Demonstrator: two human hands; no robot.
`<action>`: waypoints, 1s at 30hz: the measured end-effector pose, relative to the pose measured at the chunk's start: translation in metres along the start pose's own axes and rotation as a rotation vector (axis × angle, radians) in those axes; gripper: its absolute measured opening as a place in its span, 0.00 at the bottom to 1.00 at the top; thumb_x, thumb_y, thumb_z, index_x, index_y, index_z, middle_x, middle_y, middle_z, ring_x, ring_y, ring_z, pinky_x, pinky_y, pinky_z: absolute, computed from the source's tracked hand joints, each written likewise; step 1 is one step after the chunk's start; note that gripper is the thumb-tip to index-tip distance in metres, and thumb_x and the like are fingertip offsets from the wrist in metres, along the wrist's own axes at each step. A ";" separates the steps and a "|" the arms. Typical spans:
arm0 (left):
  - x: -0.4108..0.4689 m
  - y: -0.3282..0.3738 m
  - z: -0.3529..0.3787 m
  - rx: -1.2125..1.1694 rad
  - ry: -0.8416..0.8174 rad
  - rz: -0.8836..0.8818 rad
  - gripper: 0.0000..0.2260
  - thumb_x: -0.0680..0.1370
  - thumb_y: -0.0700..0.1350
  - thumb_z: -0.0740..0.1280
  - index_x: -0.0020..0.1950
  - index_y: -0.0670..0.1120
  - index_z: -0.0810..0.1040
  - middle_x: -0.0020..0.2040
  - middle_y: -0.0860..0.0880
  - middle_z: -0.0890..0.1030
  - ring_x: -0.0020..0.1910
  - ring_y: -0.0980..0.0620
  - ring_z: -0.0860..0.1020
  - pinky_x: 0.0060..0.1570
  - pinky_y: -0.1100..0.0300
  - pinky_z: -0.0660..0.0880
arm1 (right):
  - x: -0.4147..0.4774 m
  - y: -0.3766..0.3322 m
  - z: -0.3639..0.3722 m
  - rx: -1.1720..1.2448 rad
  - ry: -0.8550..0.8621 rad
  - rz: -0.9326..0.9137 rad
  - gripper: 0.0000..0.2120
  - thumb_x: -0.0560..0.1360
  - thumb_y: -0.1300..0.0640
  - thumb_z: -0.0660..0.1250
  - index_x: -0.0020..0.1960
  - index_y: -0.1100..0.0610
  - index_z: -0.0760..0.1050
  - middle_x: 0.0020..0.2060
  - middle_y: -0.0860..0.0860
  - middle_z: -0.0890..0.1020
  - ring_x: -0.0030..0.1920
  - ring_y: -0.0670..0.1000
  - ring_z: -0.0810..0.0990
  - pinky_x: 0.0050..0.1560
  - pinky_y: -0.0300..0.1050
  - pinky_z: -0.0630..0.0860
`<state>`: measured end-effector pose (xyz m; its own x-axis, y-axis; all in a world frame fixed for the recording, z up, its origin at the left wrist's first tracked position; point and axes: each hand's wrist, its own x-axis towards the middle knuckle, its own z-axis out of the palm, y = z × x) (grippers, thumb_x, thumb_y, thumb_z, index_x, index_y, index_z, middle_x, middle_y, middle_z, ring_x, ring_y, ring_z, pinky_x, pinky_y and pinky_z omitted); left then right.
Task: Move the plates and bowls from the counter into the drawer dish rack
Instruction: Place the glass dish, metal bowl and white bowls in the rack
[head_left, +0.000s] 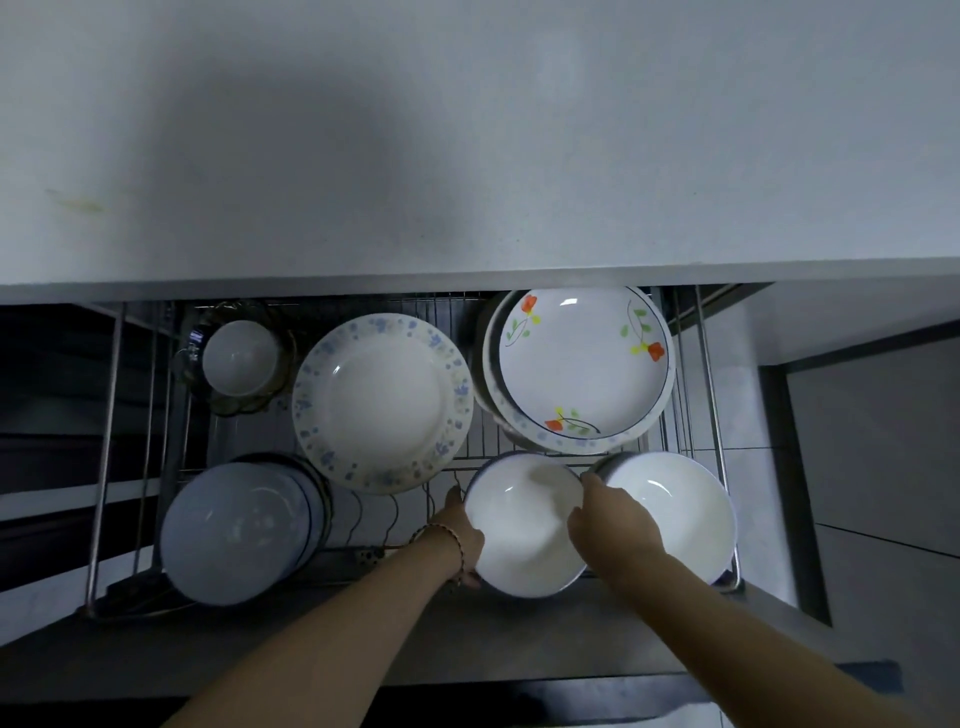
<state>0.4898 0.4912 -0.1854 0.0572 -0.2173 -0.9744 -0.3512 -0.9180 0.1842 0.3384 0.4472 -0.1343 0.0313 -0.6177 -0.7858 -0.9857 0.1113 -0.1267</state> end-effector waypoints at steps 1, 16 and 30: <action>-0.004 0.002 -0.001 0.086 0.006 -0.002 0.32 0.78 0.40 0.58 0.77 0.50 0.46 0.74 0.42 0.61 0.70 0.36 0.66 0.63 0.39 0.71 | 0.000 -0.003 -0.002 0.000 -0.003 -0.008 0.18 0.78 0.58 0.58 0.68 0.59 0.66 0.60 0.57 0.79 0.59 0.57 0.79 0.58 0.47 0.75; -0.139 0.089 -0.250 -0.088 0.597 0.577 0.06 0.76 0.37 0.64 0.48 0.45 0.78 0.44 0.39 0.82 0.46 0.43 0.81 0.51 0.54 0.77 | -0.025 -0.203 -0.187 0.231 0.082 -0.488 0.17 0.75 0.59 0.60 0.63 0.58 0.75 0.53 0.56 0.83 0.52 0.54 0.80 0.54 0.40 0.73; -0.088 0.136 -0.482 -0.255 0.721 0.609 0.09 0.75 0.37 0.60 0.40 0.50 0.73 0.54 0.39 0.81 0.51 0.39 0.81 0.52 0.53 0.77 | 0.107 -0.463 -0.315 1.211 0.068 -0.161 0.34 0.73 0.42 0.65 0.72 0.57 0.60 0.63 0.64 0.72 0.53 0.61 0.80 0.45 0.50 0.79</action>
<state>0.8878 0.2252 -0.0129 0.5210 -0.7506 -0.4064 -0.3023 -0.6075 0.7346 0.7457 0.0847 0.0307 0.0939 -0.7267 -0.6805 -0.1788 0.6601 -0.7296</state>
